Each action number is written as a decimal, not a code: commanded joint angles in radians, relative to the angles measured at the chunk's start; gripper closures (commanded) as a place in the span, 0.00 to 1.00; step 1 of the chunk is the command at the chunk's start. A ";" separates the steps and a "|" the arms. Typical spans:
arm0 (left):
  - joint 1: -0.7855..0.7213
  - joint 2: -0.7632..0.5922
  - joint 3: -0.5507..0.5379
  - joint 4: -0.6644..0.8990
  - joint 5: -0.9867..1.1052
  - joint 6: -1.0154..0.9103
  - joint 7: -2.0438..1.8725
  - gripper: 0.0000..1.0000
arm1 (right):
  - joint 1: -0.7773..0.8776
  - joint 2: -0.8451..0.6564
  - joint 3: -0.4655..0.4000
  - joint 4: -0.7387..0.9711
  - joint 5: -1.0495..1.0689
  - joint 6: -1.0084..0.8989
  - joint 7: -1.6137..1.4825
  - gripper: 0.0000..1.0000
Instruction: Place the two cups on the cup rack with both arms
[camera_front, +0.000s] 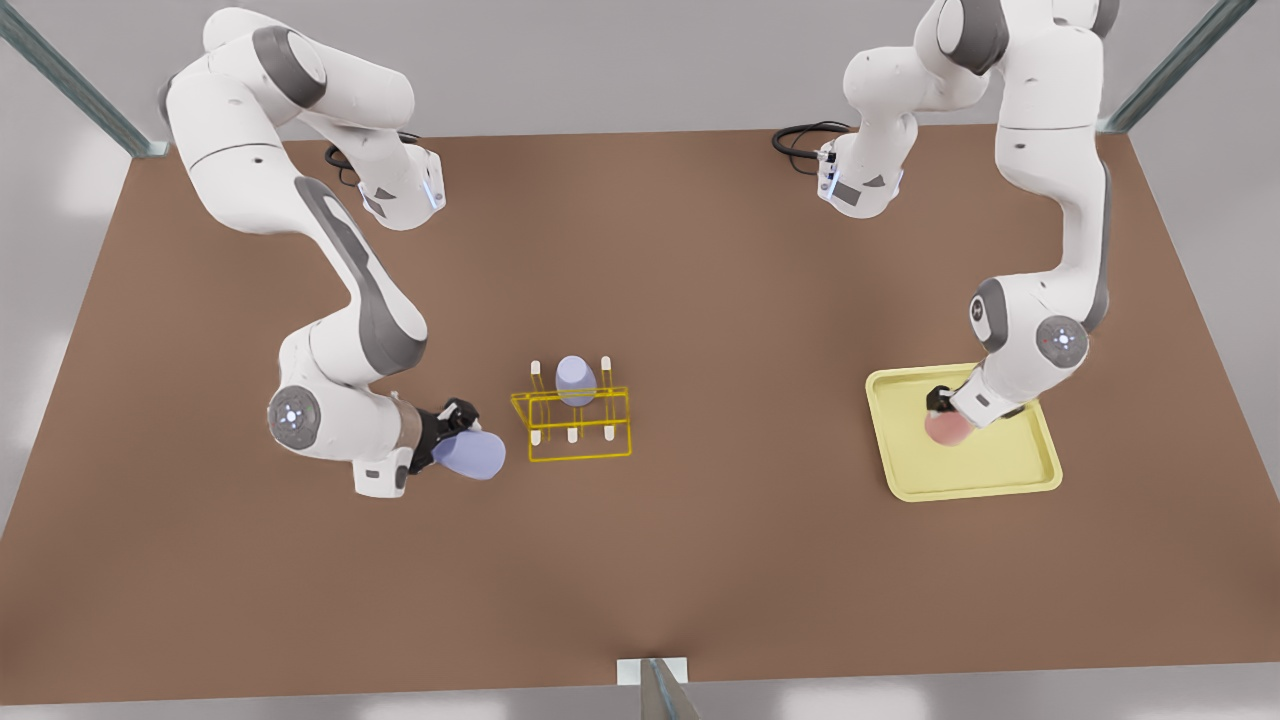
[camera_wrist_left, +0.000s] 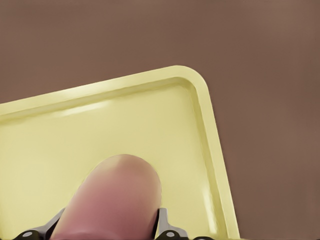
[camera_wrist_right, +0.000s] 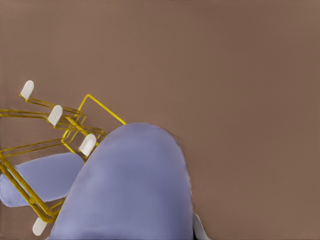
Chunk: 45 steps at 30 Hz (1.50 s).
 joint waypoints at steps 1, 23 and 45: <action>-0.038 -0.007 -0.026 0.011 -0.011 -0.012 -0.265 0.23 | 0.020 0.022 0.001 0.013 -0.006 0.006 0.130 0.39; -0.412 0.455 -0.350 1.014 -0.007 -0.615 -1.420 0.23 | 0.085 0.044 0.001 0.009 -0.007 -0.038 0.133 0.00; -0.526 0.619 -0.347 1.190 -0.005 -0.401 -1.497 0.13 | -0.018 -0.210 -0.386 0.271 -0.177 -0.471 0.299 0.00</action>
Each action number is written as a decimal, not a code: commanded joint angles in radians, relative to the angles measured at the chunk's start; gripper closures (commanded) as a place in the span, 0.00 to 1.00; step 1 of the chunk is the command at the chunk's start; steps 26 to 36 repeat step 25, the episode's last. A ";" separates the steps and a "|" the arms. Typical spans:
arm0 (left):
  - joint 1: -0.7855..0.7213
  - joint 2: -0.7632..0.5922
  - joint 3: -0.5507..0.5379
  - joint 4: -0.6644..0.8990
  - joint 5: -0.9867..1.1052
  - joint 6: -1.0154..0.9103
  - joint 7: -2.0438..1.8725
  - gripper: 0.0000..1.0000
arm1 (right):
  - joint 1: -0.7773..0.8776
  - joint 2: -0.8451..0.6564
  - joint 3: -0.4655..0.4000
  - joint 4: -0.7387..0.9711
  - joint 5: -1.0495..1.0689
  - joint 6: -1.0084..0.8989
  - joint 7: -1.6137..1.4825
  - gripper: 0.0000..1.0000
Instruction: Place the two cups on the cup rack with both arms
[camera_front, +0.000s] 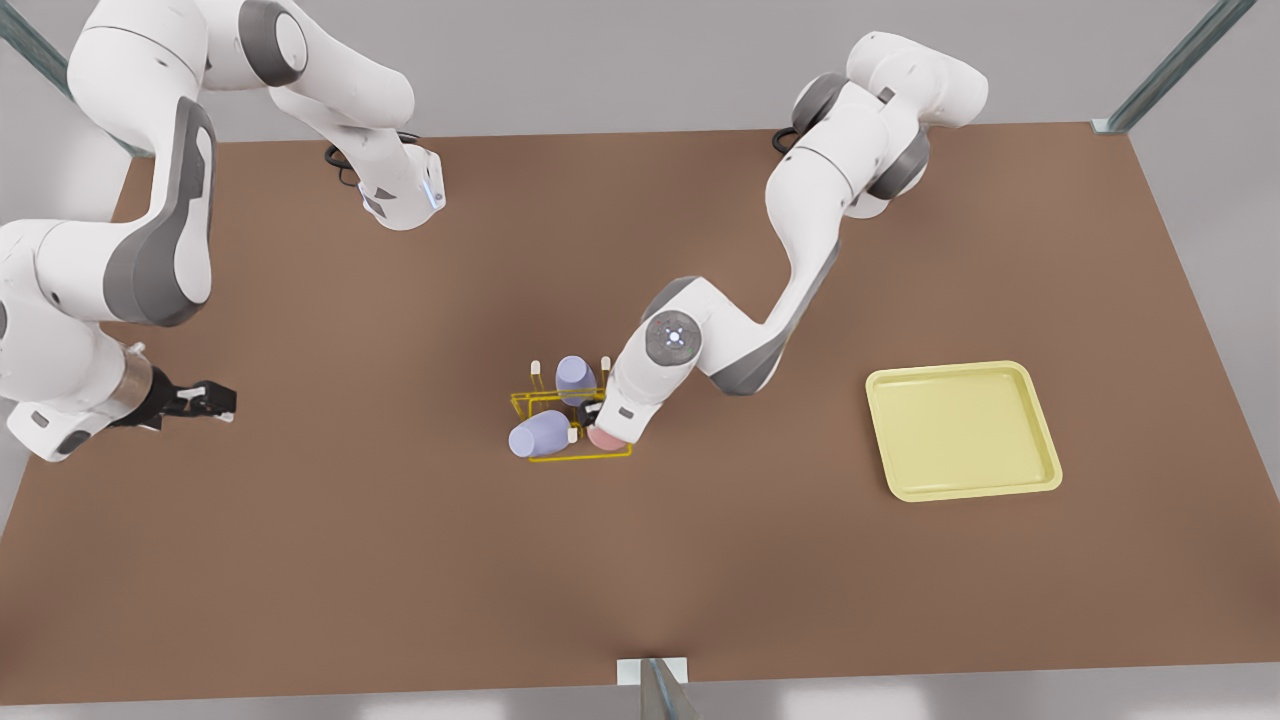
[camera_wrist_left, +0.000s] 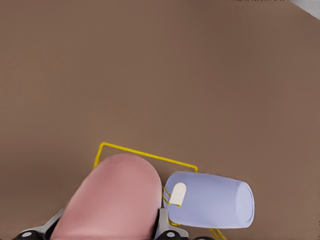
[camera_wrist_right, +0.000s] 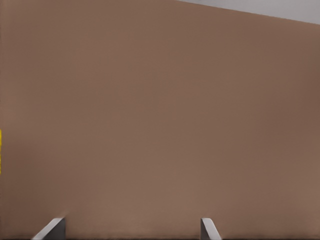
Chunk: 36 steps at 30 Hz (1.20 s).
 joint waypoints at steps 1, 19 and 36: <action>-0.007 0.004 0.001 -0.001 0.001 0.036 -0.206 0.00 | -0.001 0.001 0.001 -0.001 0.016 -0.053 0.098 0.00; 0.547 -0.657 0.038 -0.448 0.173 -0.560 1.259 0.00 | -0.003 -0.010 -0.007 0.009 0.024 -0.084 0.164 0.00; 0.609 -0.625 0.038 -0.427 0.124 -0.639 1.257 0.00 | -0.004 -0.012 -0.007 0.008 0.030 -0.073 0.164 0.00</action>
